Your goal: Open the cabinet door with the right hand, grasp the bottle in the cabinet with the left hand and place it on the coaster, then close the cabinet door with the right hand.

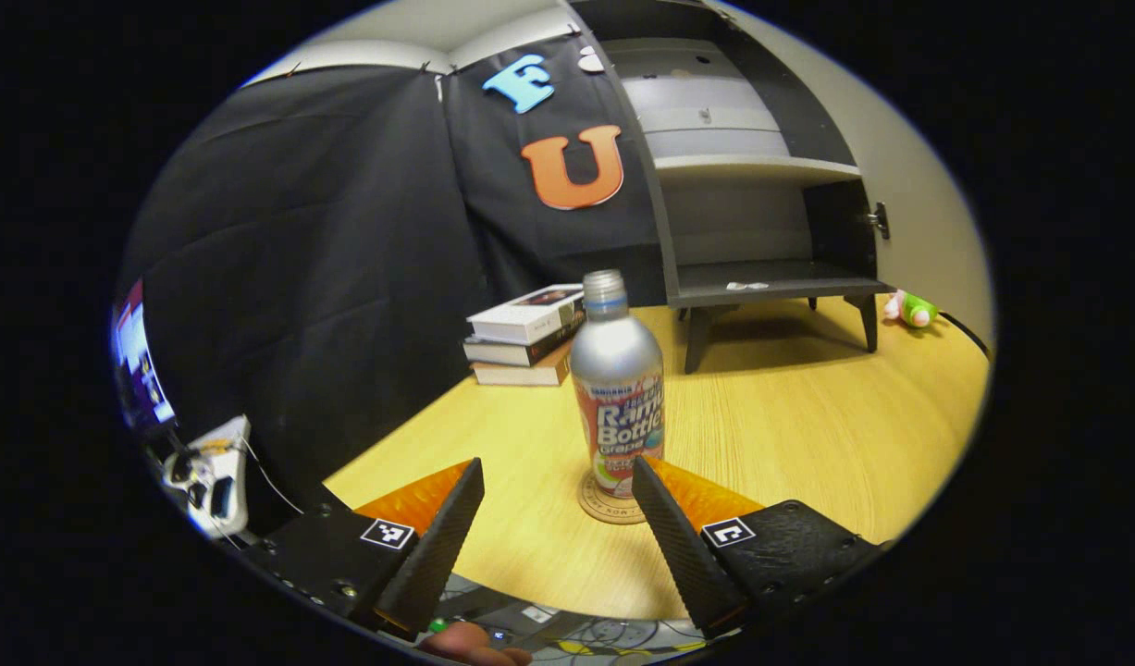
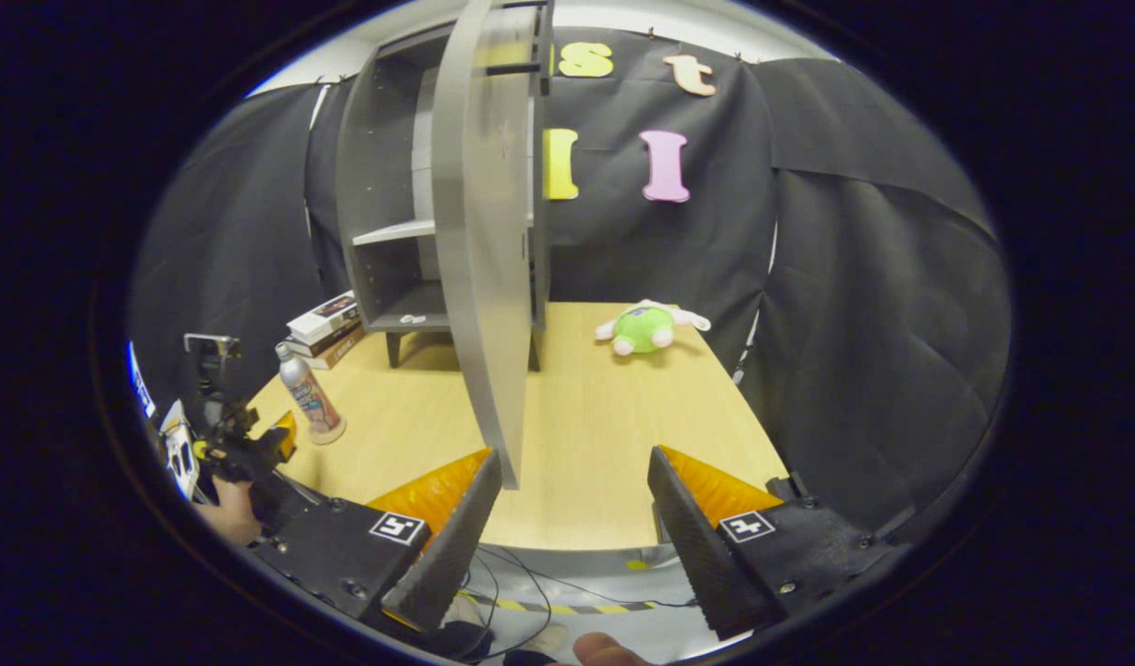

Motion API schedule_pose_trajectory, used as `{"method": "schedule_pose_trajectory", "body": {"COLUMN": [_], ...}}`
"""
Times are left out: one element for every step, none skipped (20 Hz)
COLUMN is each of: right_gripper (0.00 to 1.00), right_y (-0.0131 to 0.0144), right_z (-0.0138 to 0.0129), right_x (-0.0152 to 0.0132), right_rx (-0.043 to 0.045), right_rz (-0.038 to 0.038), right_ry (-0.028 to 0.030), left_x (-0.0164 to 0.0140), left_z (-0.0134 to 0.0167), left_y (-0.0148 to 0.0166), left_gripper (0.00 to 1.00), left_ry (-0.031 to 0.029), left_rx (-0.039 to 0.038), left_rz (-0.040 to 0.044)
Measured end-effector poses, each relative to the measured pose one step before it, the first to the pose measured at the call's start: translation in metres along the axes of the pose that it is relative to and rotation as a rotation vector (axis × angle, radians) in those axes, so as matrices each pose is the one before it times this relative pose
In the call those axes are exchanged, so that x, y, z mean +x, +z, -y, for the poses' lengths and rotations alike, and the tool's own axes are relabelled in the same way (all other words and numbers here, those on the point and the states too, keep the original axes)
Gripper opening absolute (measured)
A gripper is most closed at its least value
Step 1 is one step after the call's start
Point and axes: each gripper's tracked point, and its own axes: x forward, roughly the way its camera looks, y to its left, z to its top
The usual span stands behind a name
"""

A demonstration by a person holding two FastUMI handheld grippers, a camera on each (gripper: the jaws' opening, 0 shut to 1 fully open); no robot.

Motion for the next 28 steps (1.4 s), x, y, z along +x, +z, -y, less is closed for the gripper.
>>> {"method": "schedule_pose_trajectory", "body": {"right_gripper": [1.00,1.00,1.00,1.00,1.00,1.00,1.00,1.00,1.00,1.00,1.00,0.97,1.00,1.00,1.00,1.00,1.00,1.00,0.96,0.96,1.00,1.00,1.00,0.95,0.89,0.95,0.89,0.89], "right_y": [-0.00119,-0.00076,0.00166,0.00473,0.00522,-0.00411,-0.00335,0.00635,0.01743,0.02110,0.02665,0.02887,0.02868,0.02564,0.02608,0.02233,0.01996,0.01886,0.01313,0.00710,0.00267,-0.00428,0.00056,-0.00346,-0.00380,0.00098,-0.00069,0.00428], "right_z": [-0.00101,-0.00104,-0.00095,-0.00169,-0.00110,0.00649,0.00841,0.00405,0.00515,0.00717,0.00364,-0.00446,-0.01063,-0.01001,-0.00334,-0.00196,-0.00196,-0.00546,-0.00498,-0.00216,-0.01121,-0.00843,0.00040,-0.00292,-0.00146,-0.00047,0.00016,-0.00190], "right_x": [0.00381,0.00383,0.00108,-0.00041,-0.00144,-0.00395,-0.01300,-0.01005,-0.00876,-0.00755,-0.00695,-0.00473,-0.00427,-0.00300,-0.00505,-0.00274,-0.00314,0.00093,0.00481,0.00523,0.00770,0.00386,0.00203,-0.00077,0.00137,0.00104,-0.00086,0.00086], "right_rx": [0.02904,0.02108,0.01921,0.02007,0.01393,-0.00726,0.00785,0.03745,0.05045,0.04836,0.04615,0.03577,0.01403,-0.01544,-0.02836,-0.03972,-0.03704,-0.02578,-0.02451,-0.01552,0.00886,0.01036,0.03865,0.03940,0.03411,0.02023,-0.00125,-0.00857], "right_rz": [-0.00924,-0.01233,-0.00639,0.00431,0.00019,-0.04172,-0.03190,0.02059,0.04336,0.04989,0.06070,0.06864,0.05675,0.03763,0.05207,0.05227,0.05388,0.06213,0.04434,0.02607,0.02728,-0.01837,0.01765,0.00147,-0.00273,0.00833,-0.00797,0.00600], "right_ry": [0.00184,-0.00820,-0.01496,-0.01346,-0.02036,-0.03854,-0.03119,-0.00779,-0.01274,-0.01880,-0.01306,0.01618,0.04344,0.03679,0.01277,0.00040,0.00227,0.00729,-0.00536,-0.00368,0.03423,0.04016,0.01650,0.01962,0.02202,0.01707,0.00698,0.00665], "left_x": [-0.01331,-0.01221,-0.00962,-0.00586,-0.00478,0.00103,0.00300,0.00498,0.00282,0.00272,0.00361,0.00681,0.00562,0.00473,0.00309,0.00590,0.00364,0.00328,0.00396,0.00316,0.00425,0.00392,0.00289,0.00148,0.00374,0.00260,0.00120,0.00168], "left_z": [0.00903,0.01459,0.01546,0.01234,0.00826,0.01208,0.01222,0.00893,0.01034,0.00805,0.00390,0.00338,0.00098,-0.00344,-0.00214,-0.00414,-0.00626,-0.00660,-0.00660,-0.00359,0.00000,0.00129,0.00060,-0.00197,0.00111,0.00090,0.00262,0.00413], "left_y": [0.02505,0.02789,0.03204,0.03667,0.03883,0.03535,0.03080,0.03008,0.02551,0.02201,0.02004,0.01309,0.00796,0.00261,-0.00197,-0.00208,-0.00090,0.00028,0.00414,0.00143,-0.00250,-0.00270,-0.00388,-0.00237,0.00230,0.00047,0.00062,0.00225], "left_gripper": [0.97,0.97,0.97,0.96,0.96,1.00,0.96,0.96,0.96,0.96,0.96,1.00,0.96,0.96,0.96,0.96,1.00,0.96,0.96,0.96,0.96,0.96,0.96,0.97,0.97,0.96,0.96,0.96], "left_ry": [-0.05652,-0.07275,-0.07018,-0.05731,-0.04246,-0.05730,-0.06097,-0.04777,-0.04684,-0.04007,-0.03552,-0.04120,-0.02886,-0.00296,0.00192,0.01819,0.03108,0.04122,0.04598,0.03767,0.02775,0.01995,0.01982,0.02616,0.01681,0.00366,-0.01147,-0.02234], "left_rx": [0.00628,0.00406,0.00881,0.01265,0.00581,-0.00386,-0.00960,-0.01550,-0.01398,-0.00901,-0.01038,-0.01531,-0.01524,-0.01605,-0.01839,-0.01866,-0.01340,0.00025,0.00246,-0.00191,-0.00109,0.00486,0.01521,0.01236,-0.00333,-0.00868,-0.00994,-0.00554], "left_rz": [0.02457,0.03641,0.04187,0.05208,0.05745,0.05384,0.05405,0.05229,0.04971,0.04366,0.03894,0.03109,0.01919,-0.00056,-0.01671,-0.02107,-0.02254,-0.01342,-0.00044,-0.00961,-0.01694,-0.01913,-0.02991,-0.01295,0.00226,-0.00043,0.00181,0.00678]}}
